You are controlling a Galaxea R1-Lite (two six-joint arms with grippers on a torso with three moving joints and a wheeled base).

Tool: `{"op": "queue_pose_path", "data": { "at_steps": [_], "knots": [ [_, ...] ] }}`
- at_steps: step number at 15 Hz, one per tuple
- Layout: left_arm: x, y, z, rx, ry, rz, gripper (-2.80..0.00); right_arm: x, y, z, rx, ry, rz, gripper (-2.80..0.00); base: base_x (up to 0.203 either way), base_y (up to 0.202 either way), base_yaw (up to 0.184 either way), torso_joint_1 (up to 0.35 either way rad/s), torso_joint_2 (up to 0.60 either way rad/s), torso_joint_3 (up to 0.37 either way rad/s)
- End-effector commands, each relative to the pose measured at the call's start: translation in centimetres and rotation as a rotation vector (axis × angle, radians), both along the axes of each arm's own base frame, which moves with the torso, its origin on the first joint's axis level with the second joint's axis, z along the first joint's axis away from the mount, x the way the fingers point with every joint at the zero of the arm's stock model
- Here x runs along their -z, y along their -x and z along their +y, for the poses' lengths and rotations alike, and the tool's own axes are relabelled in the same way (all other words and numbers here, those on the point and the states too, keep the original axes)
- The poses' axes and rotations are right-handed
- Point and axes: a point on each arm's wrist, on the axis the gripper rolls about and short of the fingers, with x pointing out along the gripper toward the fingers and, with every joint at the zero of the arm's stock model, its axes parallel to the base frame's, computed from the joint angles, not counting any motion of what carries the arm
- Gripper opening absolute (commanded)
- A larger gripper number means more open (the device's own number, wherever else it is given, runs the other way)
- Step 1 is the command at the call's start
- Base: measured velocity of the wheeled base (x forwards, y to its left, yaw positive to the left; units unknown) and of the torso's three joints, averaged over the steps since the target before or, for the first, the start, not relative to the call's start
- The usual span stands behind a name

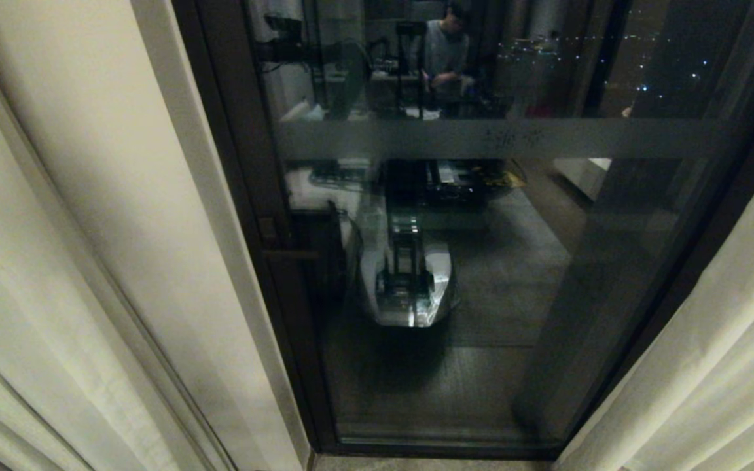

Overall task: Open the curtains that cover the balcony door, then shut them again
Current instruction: Pull the inner curtains open on both sides

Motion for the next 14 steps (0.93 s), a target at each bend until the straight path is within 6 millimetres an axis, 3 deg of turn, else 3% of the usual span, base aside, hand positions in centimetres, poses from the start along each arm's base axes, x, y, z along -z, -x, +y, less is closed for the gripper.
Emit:
{"op": "queue_pose_path", "data": {
  "at_steps": [1, 3, 5, 10, 14],
  "knots": [
    [1.7, 0.0, -2.4, 0.137, -0.004, 0.053, -2.8, 0.0, 0.0, 0.0, -0.001, 0.001, 0.002, -2.8, 0.0, 0.0, 0.0, 0.0, 0.0, 0.0],
    [4.3, 0.0, -4.1, 0.165, -0.04, 0.134, -2.8, 0.0, 0.0, 0.0, -0.001, 0.001, 0.002, -2.8, 0.0, 0.0, 0.0, 0.0, 0.0, 0.0],
    [8.7, 0.9, -5.0, 0.124, -0.121, 0.263, -2.8, 0.0, 0.0, 0.0, -0.001, 0.001, 0.002, -2.8, 0.0, 0.0, 0.0, 0.0, 0.0, 0.0],
    [18.2, 5.5, -5.3, 0.052, -0.142, 0.285, -2.8, 0.0, 0.0, 0.0, -0.001, 0.001, 0.002, -2.8, 0.0, 0.0, 0.0, 0.0, 0.0, 0.0],
    [21.3, 8.1, -5.4, 0.099, -0.142, 0.261, -2.8, 0.0, 0.0, 0.0, -0.001, 0.001, 0.002, -2.8, 0.0, 0.0, 0.0, 0.0, 0.0, 0.0]
  ]
}}
